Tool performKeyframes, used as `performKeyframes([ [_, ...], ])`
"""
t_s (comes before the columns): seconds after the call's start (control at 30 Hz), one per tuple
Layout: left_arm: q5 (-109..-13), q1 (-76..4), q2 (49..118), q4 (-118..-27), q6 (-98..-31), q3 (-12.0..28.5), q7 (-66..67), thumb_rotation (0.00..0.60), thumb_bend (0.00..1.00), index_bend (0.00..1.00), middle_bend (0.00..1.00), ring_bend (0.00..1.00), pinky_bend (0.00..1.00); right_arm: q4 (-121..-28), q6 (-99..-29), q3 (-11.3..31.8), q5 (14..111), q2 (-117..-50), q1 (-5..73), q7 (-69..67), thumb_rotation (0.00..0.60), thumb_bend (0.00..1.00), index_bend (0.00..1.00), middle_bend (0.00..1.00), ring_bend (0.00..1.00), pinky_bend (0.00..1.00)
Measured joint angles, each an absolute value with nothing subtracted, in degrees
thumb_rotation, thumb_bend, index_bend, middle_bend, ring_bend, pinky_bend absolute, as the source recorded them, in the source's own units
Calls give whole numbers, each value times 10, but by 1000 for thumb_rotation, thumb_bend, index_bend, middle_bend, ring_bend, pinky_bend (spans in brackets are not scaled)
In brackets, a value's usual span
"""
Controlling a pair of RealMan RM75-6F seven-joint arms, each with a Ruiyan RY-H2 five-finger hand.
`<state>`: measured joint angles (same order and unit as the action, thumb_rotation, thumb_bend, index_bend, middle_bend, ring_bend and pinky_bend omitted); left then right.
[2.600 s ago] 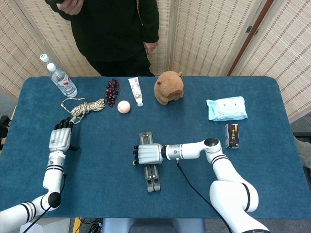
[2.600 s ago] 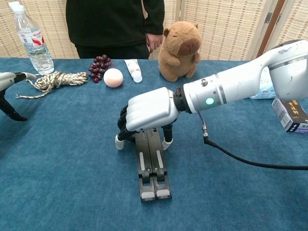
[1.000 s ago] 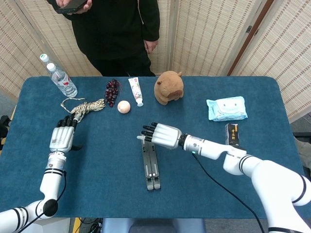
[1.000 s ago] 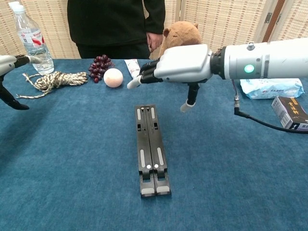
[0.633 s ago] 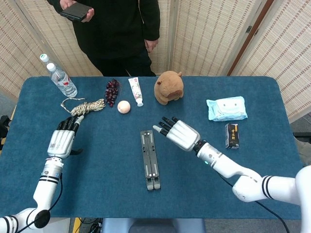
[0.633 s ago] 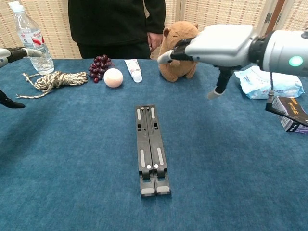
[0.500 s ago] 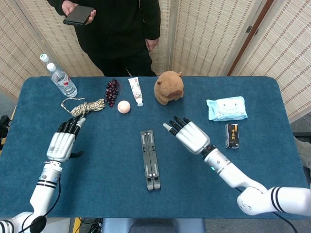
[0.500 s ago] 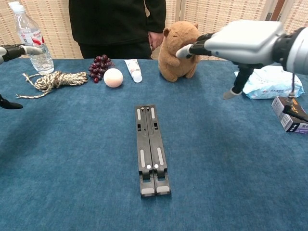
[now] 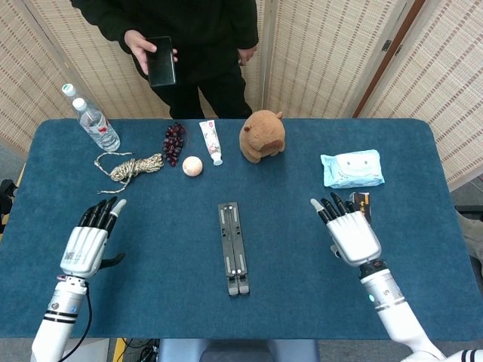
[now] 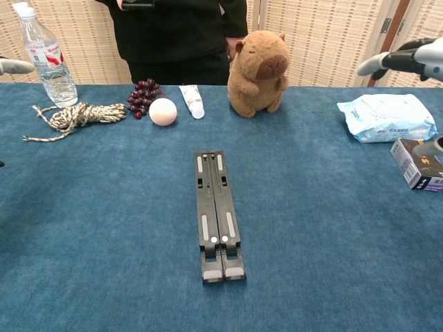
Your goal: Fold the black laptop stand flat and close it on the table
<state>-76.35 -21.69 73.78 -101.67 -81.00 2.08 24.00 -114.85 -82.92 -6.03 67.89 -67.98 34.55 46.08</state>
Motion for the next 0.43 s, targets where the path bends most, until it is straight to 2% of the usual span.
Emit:
performKeyframes([
  [0.27, -773, -200, 728, -1027, -813, 16, 239, 600, 0, 23, 42, 46, 127, -1161, -905, -77, 729, -685, 259, 440, 600, 0, 176, 217, 113, 294],
  [0.43, -776, -196, 730, -1027, -809, 17, 241, 600, 0, 23, 42, 46, 127, -1156, -921, -76, 747, -685, 224, 415, 600, 0, 176, 217, 113, 294],
])
